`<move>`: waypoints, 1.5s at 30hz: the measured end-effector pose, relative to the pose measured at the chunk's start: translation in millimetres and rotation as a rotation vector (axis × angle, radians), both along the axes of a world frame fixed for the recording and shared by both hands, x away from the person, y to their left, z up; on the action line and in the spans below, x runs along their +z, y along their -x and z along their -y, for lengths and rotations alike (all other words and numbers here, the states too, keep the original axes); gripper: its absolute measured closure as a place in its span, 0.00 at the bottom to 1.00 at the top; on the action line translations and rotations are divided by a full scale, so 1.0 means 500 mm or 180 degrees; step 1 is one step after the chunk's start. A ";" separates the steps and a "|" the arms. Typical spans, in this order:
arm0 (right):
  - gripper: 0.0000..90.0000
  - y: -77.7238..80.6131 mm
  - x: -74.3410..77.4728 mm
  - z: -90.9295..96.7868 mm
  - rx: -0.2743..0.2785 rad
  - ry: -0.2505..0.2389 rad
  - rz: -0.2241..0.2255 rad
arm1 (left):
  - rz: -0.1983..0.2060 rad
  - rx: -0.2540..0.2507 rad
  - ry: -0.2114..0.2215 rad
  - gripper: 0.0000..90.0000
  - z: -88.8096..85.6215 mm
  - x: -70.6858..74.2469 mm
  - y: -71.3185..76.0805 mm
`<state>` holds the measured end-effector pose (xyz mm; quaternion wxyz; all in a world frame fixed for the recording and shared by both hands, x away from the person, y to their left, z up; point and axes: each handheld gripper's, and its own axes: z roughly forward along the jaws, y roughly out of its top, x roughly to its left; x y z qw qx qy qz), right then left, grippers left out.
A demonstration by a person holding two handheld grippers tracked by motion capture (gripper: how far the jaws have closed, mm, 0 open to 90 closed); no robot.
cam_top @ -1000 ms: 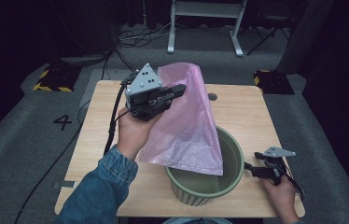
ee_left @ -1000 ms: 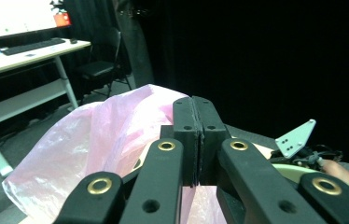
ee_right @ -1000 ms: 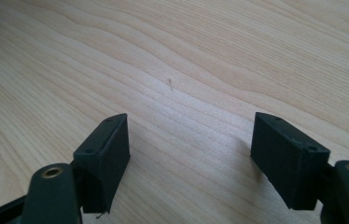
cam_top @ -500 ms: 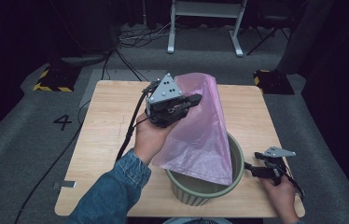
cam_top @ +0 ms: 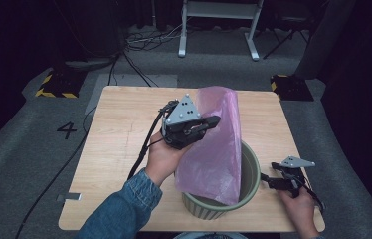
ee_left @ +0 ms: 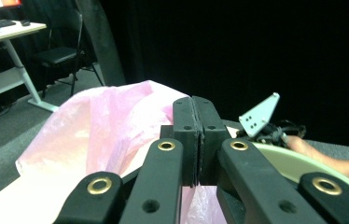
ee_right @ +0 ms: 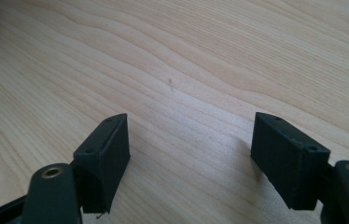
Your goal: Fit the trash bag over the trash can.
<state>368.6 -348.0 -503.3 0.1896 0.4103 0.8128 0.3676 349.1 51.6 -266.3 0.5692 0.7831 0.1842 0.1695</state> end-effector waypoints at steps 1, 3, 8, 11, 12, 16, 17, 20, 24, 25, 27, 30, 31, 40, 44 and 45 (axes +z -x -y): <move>0.31 0.000 0.000 0.000 0.0000 0.0001 0.0000 | -0.0002 -0.0017 -0.0019 0.99 -0.001 -0.003 0.004; 0.31 0.000 0.000 0.000 -0.0002 0.0000 0.0002 | -0.0015 -0.0025 -0.0038 0.99 -0.002 -0.006 0.007; 0.31 0.000 0.000 0.000 -0.0002 0.0004 0.0000 | -0.0069 -0.0102 -0.0118 0.99 -0.005 -0.028 0.027; 0.31 0.000 0.000 0.000 0.0003 0.0001 0.0001 | -0.0077 -0.0150 -0.0159 0.99 -0.004 -0.038 0.038; 0.31 0.000 0.000 0.000 0.0003 0.0001 0.0001 | -0.0077 -0.0150 -0.0159 0.99 -0.004 -0.038 0.038; 0.25 -0.005 0.000 0.003 -0.0009 0.0009 -0.0029 | -0.0107 -0.0231 -0.0247 0.99 -0.001 -0.053 0.055; 0.25 -0.005 0.000 0.003 -0.0009 0.0009 -0.0029 | -0.0103 -0.0248 -0.0270 0.99 0.000 -0.057 0.059; 0.25 -0.005 0.000 0.003 -0.0010 0.0010 -0.0028 | -0.0116 -0.0292 -0.0339 0.99 0.001 -0.066 0.072; 0.25 -0.005 0.000 0.003 -0.0010 0.0011 -0.0029 | -0.0139 -0.0379 -0.0418 0.99 0.001 -0.082 0.092; 0.25 -0.005 0.000 0.003 -0.0010 0.0011 -0.0028 | -0.0139 -0.0379 -0.0418 0.99 0.001 -0.082 0.092; 0.25 -0.005 0.000 0.003 -0.0010 0.0011 -0.0028 | -0.0131 -0.0433 -0.0432 0.99 -0.002 -0.089 0.098; 0.25 -0.005 0.000 0.003 -0.0010 0.0012 -0.0029 | -0.0159 -0.0523 -0.0439 0.99 -0.009 -0.102 0.102; 0.25 -0.005 0.000 0.003 -0.0010 0.0012 -0.0028 | -0.0173 -0.0542 -0.0434 0.99 -0.012 -0.105 0.103; 0.25 -0.005 0.000 0.003 -0.0009 0.0014 -0.0027 | -0.0336 -0.0757 -0.0455 0.98 -0.045 -0.136 0.116; 0.25 -0.004 0.000 0.003 -0.0029 0.0006 -0.0038 | -0.0365 -0.0844 -0.0570 0.98 -0.042 -0.140 0.125; 0.25 -0.004 0.000 0.003 -0.0029 0.0006 -0.0038 | -0.0365 -0.0844 -0.0570 0.98 -0.042 -0.140 0.125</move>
